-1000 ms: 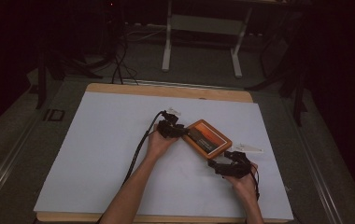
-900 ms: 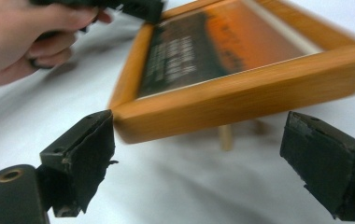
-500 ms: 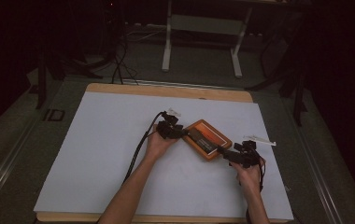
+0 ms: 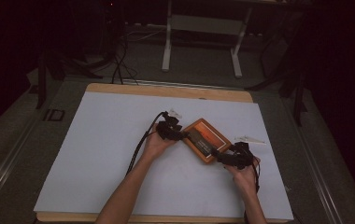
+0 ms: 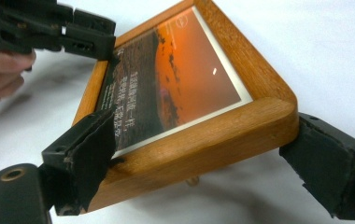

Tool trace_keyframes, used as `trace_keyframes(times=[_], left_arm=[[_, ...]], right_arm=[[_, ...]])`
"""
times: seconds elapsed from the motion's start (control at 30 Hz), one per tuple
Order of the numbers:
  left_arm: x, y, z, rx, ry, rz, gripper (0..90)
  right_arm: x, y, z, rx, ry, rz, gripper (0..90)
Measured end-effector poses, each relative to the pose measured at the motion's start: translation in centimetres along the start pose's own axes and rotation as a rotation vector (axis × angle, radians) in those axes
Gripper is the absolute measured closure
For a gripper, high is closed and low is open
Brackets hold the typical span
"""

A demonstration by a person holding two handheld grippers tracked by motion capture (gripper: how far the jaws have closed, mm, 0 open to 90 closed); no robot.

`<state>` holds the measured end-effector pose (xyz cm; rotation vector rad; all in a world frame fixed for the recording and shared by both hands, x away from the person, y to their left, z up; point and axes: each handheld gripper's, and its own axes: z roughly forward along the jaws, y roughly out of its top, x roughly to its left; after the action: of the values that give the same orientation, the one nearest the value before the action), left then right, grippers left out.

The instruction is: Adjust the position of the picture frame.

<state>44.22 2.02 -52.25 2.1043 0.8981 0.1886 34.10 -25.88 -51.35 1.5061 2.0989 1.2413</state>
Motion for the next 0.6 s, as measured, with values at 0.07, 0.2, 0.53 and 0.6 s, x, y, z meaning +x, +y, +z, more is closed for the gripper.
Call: trace_keyframes(times=[0.07, 0.2, 0.53, 0.6], left_arm=[[0.1, 0.1, 0.0, 0.007, -0.01, 0.012, 48.0], [0.2, 0.5, 0.2, -0.011, -0.031, 0.009, 44.1], [0.4, 2.0, 0.7, -0.023, -0.125, 0.019, 38.8], [0.5, 2.1, 0.8, -0.027, -0.146, 0.012, 38.7]], right_arm=[[0.4, -0.1, 0.0, 0.007, -0.013, -0.03, 11.3], [1.3, -0.5, 0.2, 0.048, 0.008, -0.083, 15.4], [1.7, -1.2, 0.4, 0.089, 0.092, -0.123, 34.5], [1.6, -1.1, 0.4, 0.087, 0.111, -0.113, 37.0]])
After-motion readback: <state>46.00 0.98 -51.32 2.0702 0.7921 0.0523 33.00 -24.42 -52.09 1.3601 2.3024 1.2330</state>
